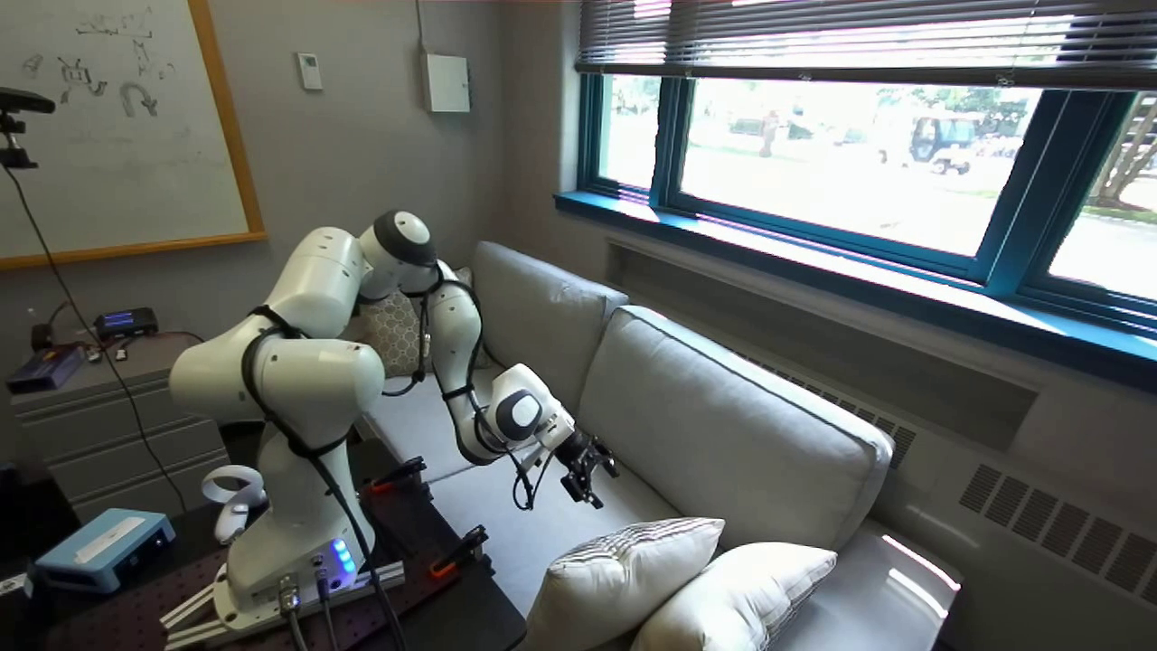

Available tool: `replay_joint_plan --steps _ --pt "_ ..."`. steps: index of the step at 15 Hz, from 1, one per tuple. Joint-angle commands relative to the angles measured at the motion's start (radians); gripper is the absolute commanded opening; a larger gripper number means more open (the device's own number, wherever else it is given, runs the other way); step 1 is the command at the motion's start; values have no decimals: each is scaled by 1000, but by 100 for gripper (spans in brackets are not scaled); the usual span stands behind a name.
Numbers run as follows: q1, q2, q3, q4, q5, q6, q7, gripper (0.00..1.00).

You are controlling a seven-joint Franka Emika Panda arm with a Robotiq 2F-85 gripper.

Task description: Arrange the small pillows on the right side of the couch

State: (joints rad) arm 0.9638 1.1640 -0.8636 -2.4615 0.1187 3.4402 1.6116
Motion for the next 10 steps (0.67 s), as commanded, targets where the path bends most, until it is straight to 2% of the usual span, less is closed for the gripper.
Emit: replay_joint_plan --steps 1,2,3,5,6,7,8,9,10 --pt "49 -124 37 -16 115 61 -232 100" --pt "81 -119 1 -30 -12 68 -138 100" --pt "74 -164 51 -10 129 51 -312 100" --pt "121 -224 57 1 157 34 -395 100" --pt "160 -231 19 2 34 31 -308 100" --pt "178 -265 20 5 16 28 -334 100" --pt "169 -319 66 13 125 27 -484 100" --pt "176 -353 72 16 122 27 -520 100" --pt "201 -366 31 11 -16 27 -434 100"
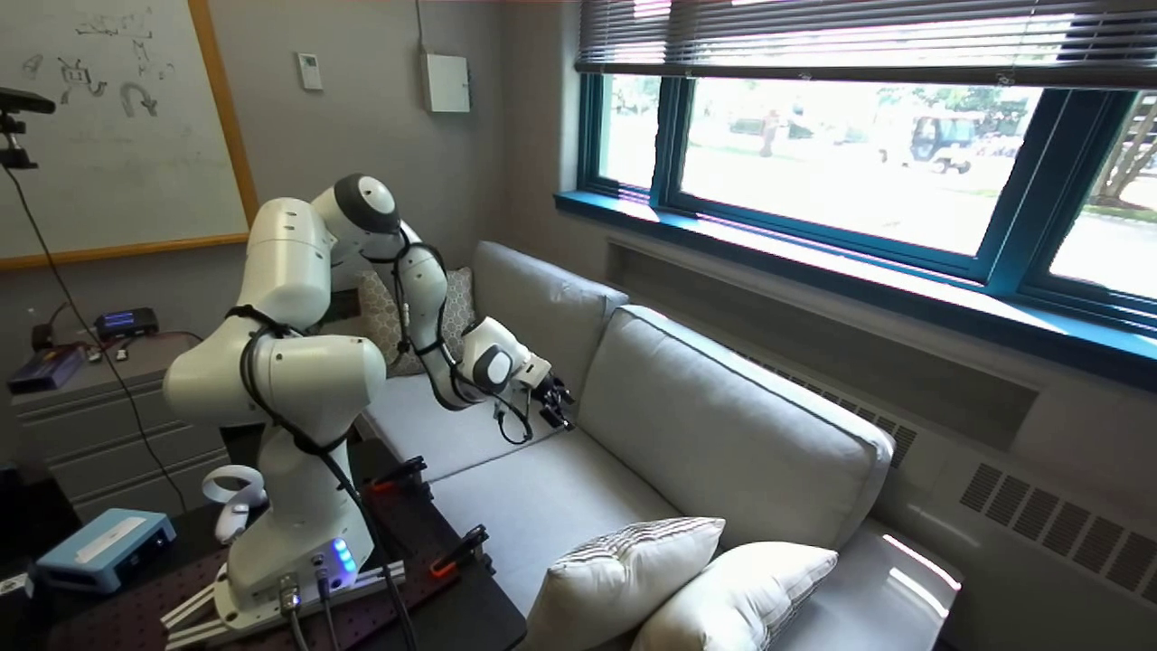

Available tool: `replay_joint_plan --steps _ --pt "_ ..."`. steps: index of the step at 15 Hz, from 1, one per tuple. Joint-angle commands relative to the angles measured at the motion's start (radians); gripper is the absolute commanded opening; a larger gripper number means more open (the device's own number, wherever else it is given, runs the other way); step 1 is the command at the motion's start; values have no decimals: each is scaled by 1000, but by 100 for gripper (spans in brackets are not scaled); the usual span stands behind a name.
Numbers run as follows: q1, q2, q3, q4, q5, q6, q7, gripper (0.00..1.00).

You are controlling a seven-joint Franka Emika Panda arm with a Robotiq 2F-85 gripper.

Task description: Arrange the small pillows on the right side of the couch

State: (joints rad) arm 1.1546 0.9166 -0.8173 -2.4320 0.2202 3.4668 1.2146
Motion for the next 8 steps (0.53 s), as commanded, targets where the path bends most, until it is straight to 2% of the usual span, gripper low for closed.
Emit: replay_joint_plan --steps 1,5,6,8 --pt "-21 -178 47 -10 7 0 -219 100" --pt "-93 -278 120 -26 -37 -4 -452 100" --pt "-64 -215 127 11 104 -7 -447 100" --pt "-101 -248 157 5 104 -8 -527 100"
